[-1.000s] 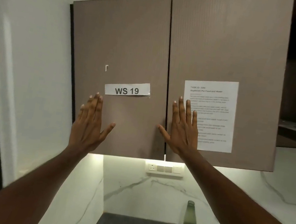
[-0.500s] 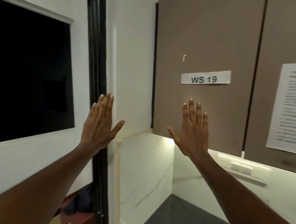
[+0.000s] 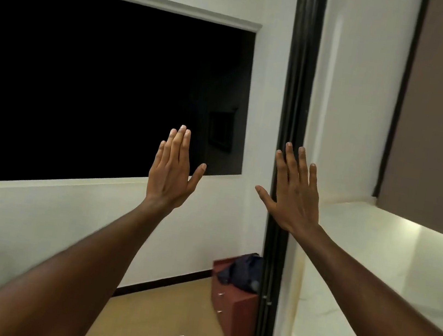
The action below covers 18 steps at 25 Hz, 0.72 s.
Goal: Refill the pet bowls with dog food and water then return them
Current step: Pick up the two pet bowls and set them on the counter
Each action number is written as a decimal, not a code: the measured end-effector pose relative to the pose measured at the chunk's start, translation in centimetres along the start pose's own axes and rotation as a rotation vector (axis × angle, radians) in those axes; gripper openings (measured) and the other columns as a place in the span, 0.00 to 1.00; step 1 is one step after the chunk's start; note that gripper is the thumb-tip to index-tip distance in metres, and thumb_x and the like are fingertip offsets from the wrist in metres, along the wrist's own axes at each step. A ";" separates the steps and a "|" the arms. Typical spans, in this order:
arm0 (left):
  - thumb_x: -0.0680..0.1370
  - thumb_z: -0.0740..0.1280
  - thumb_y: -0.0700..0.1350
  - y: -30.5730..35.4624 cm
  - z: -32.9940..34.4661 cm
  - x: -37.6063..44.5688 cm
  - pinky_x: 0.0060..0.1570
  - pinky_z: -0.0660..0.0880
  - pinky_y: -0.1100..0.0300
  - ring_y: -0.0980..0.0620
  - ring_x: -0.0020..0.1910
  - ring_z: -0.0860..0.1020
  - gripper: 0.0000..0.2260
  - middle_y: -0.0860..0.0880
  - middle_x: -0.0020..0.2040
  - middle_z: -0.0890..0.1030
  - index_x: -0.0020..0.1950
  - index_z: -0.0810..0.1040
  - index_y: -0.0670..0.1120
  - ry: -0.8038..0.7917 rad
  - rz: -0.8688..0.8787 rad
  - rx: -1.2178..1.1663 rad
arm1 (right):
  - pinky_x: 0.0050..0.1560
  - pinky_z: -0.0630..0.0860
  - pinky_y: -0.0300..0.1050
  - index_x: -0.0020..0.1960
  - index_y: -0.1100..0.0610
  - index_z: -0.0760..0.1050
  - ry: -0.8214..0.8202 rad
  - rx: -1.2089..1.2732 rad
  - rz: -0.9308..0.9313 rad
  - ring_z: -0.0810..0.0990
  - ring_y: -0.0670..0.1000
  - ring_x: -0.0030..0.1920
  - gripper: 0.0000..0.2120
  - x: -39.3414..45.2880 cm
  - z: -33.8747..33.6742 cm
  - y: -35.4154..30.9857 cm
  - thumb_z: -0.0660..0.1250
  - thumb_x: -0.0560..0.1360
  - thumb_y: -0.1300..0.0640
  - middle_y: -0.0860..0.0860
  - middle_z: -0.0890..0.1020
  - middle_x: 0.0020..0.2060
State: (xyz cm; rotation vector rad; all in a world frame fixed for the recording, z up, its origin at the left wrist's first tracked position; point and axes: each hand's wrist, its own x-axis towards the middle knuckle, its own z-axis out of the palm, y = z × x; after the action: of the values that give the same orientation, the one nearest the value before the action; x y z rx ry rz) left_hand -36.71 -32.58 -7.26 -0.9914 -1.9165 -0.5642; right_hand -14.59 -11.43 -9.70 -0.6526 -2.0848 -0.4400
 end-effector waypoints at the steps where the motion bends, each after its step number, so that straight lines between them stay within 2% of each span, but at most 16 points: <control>1: 0.87 0.54 0.63 -1.6 -0.6 -0.6 0.86 0.57 0.42 0.41 0.88 0.54 0.37 0.41 0.88 0.56 0.88 0.54 0.40 -0.002 -0.025 0.024 | 0.86 0.49 0.67 0.89 0.55 0.46 0.000 0.025 -0.024 0.41 0.60 0.89 0.45 0.4 0.9 -1.6 0.53 0.82 0.29 0.55 0.44 0.89; 5: 0.87 0.55 0.62 -8.0 -2.4 -3.8 0.86 0.56 0.42 0.41 0.88 0.53 0.36 0.42 0.88 0.56 0.88 0.54 0.41 -0.037 -0.074 0.139 | 0.86 0.49 0.69 0.89 0.55 0.49 -0.021 0.136 -0.099 0.41 0.60 0.89 0.44 1.4 4.1 -7.8 0.56 0.83 0.30 0.56 0.45 0.89; 9: 0.87 0.55 0.62 -13.7 -4.3 -6.8 0.86 0.55 0.43 0.43 0.88 0.52 0.36 0.43 0.89 0.55 0.88 0.54 0.42 -0.050 -0.138 0.250 | 0.86 0.47 0.68 0.89 0.54 0.50 -0.018 0.259 -0.166 0.43 0.60 0.89 0.44 1.8 6.9 -13.4 0.53 0.82 0.29 0.56 0.46 0.89; 14: 0.87 0.53 0.62 -17.6 -5.4 -8.6 0.86 0.55 0.43 0.42 0.88 0.53 0.36 0.43 0.89 0.56 0.88 0.54 0.42 -0.081 -0.175 0.323 | 0.87 0.46 0.67 0.89 0.55 0.52 -0.049 0.367 -0.182 0.44 0.61 0.89 0.44 1.7 9.9 -18.1 0.57 0.82 0.31 0.58 0.48 0.89; 18: 0.87 0.53 0.62 -18.9 -2.9 -10.2 0.86 0.56 0.43 0.41 0.88 0.54 0.36 0.42 0.88 0.56 0.88 0.55 0.42 -0.108 -0.222 0.307 | 0.86 0.46 0.67 0.89 0.55 0.52 -0.111 0.395 -0.192 0.44 0.62 0.89 0.44 0.7 13.2 -19.9 0.58 0.81 0.32 0.58 0.48 0.89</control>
State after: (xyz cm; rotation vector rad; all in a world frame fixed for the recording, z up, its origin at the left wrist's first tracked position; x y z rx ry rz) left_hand -47.70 -49.77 -14.56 -0.6284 -2.1479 -0.3309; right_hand -35.39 -20.13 -17.69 -0.2501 -2.2632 -0.0900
